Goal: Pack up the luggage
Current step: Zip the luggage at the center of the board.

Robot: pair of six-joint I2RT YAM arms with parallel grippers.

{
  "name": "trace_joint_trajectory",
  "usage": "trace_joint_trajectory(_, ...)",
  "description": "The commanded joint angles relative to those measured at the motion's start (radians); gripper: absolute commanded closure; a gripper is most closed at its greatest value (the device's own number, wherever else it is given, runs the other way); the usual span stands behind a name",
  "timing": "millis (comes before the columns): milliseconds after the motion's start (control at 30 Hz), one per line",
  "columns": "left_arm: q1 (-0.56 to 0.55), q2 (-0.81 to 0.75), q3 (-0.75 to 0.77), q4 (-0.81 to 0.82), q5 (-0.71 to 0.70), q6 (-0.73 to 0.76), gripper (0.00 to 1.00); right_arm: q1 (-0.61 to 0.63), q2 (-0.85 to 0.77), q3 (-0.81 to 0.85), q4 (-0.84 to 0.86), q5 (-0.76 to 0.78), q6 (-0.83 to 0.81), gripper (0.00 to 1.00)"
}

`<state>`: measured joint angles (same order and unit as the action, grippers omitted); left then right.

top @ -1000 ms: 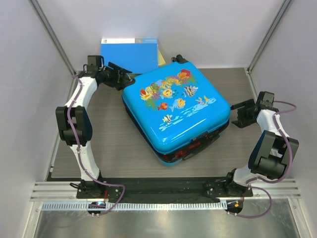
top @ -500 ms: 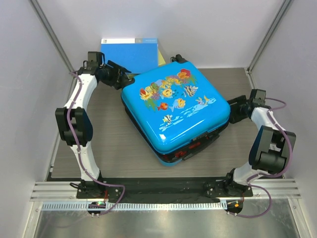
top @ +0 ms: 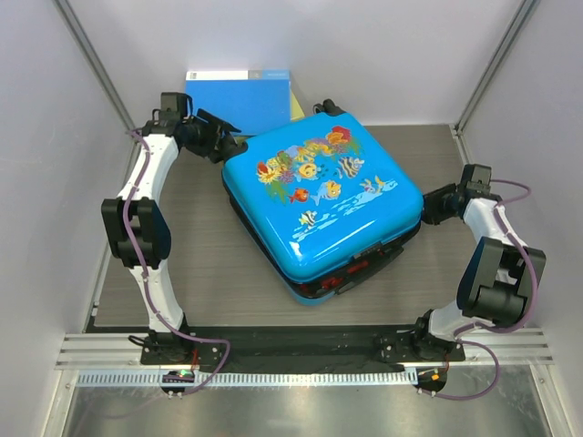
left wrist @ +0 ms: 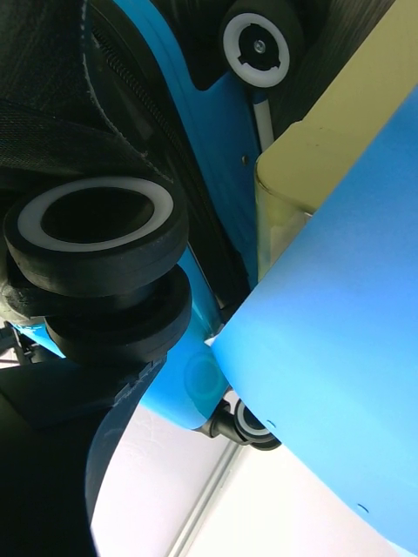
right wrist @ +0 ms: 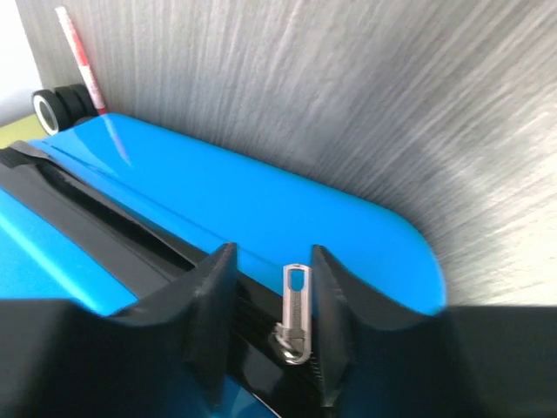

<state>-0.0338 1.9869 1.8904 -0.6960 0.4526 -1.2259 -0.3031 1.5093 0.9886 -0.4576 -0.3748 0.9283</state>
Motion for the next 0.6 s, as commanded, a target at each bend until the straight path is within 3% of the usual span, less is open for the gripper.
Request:
trace_joint_trajectory(0, 0.009, -0.057, 0.084, 0.128, 0.006, -0.012, 1.0, 0.015, -0.063, -0.001, -0.039, -0.049, -0.006, 0.67)
trace_joint_trajectory(33, 0.009, -0.057, 0.085, 0.13, 0.005, -0.012, 1.0, 0.013, -0.064, -0.005, -0.044, -0.049, -0.006, 0.79)
trace_joint_trajectory(133, 0.009, -0.066, 0.082, 0.128, -0.008, -0.02, 1.0, 0.013, -0.073, -0.021, -0.05, -0.049, -0.017, 0.99)
trace_joint_trajectory(267, 0.011, -0.074, 0.073, 0.092, -0.018, -0.066, 1.0, 0.001, -0.089, -0.018, -0.085, -0.036, -0.046, 0.99)
trace_joint_trajectory(567, 0.008, -0.163, 0.003, 0.059, -0.205, -0.096, 1.0, -0.034, -0.147, 0.012, -0.234, 0.099, -0.17, 0.99)
